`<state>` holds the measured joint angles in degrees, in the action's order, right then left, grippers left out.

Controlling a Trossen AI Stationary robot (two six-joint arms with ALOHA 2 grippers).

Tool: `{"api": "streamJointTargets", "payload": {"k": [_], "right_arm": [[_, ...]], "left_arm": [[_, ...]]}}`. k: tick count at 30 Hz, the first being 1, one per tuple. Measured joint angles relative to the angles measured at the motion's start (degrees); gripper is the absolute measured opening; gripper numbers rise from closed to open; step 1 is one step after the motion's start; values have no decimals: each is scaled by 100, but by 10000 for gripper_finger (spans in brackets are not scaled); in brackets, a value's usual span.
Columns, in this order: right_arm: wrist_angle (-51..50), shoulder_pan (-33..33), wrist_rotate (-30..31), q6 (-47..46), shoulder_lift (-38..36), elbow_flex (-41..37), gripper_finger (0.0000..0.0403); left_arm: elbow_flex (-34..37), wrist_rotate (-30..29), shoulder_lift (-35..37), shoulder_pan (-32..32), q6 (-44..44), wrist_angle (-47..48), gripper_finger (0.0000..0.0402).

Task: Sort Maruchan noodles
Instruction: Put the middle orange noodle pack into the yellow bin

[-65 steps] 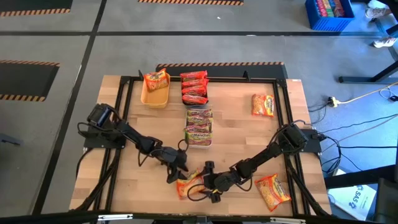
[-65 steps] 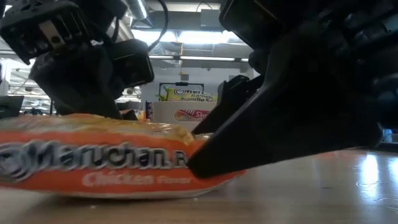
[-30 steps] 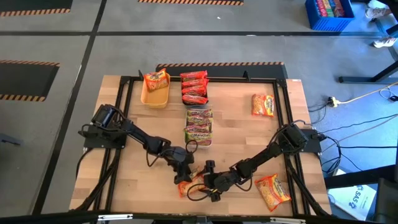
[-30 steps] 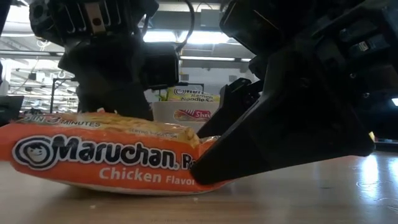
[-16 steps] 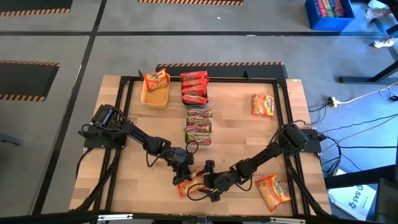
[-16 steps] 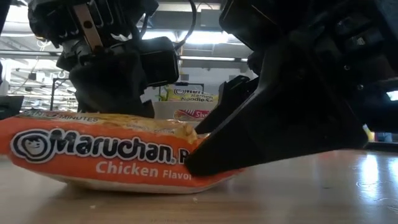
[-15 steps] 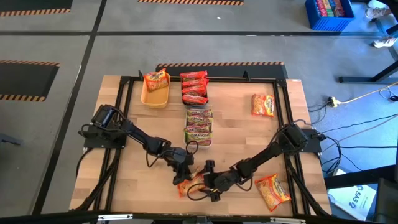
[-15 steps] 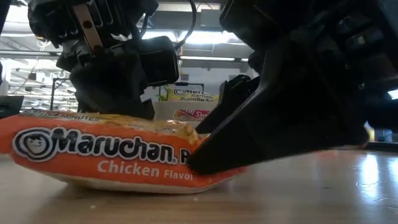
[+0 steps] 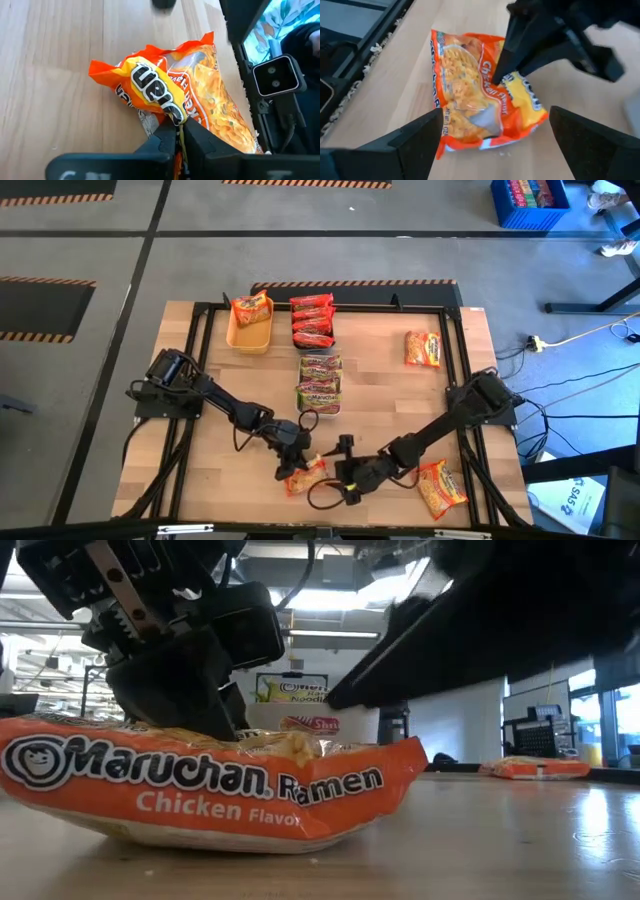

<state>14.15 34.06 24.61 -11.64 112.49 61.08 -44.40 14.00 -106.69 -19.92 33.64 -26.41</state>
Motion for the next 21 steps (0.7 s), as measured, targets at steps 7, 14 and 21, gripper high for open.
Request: {"api": "streamJointTargets", "payload": {"k": [7, 14, 21], "right_arm": [[-1141, 101, 391, -78, -652, 7, 351], [-1842, 68, 662, -103, -906, 7, 351], [-2357, -199, 675, -187, -905, -55, 351]], "left_arm": [[11, -211, 585, -142, -502, 402, 4], [9, -979, 1657, -329, -1035, 1795, 3], [9, -2010, 2977, -463, -1200, 3554, 3]]}}
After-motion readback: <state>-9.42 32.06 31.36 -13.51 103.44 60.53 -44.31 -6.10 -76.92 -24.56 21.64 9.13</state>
